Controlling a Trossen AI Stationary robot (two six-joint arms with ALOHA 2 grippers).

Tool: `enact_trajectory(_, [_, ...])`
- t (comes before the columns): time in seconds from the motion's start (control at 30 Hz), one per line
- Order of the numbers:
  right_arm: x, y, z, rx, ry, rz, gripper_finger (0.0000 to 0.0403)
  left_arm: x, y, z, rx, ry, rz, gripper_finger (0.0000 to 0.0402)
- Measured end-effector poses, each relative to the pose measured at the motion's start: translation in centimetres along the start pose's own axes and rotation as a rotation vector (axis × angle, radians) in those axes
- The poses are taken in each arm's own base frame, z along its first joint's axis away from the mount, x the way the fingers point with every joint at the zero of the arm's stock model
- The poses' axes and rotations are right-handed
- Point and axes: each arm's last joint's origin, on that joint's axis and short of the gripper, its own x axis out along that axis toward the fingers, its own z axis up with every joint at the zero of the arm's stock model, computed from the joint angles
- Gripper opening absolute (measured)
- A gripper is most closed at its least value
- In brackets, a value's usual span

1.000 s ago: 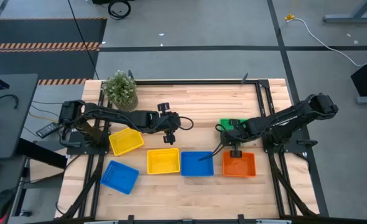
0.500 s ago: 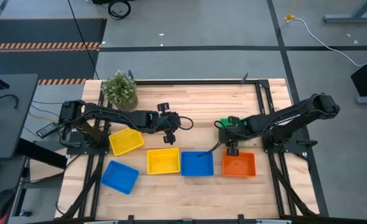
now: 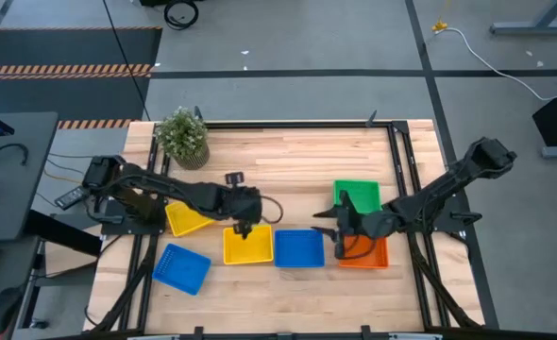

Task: Stack baskets by color
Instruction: Stack the left yellow bin on top of the right yellow bin

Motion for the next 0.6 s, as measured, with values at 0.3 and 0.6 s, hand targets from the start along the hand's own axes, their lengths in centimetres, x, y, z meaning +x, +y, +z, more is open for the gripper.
enact_trajectory(0.3, [0.6, 0.8, -1.6, 0.022, -0.309, 0.023, 0.0158, -7.3, -0.2, -6.1, -0.191, 0.293, 0.024, 0.0097])
enact_trajectory(0.6, [1.7, 2.1, -3.0, 0.051, -0.275, 0.094, 0.0158, -10.0, -1.8, -9.8, -0.370, 0.300, -0.059, 0.0083])
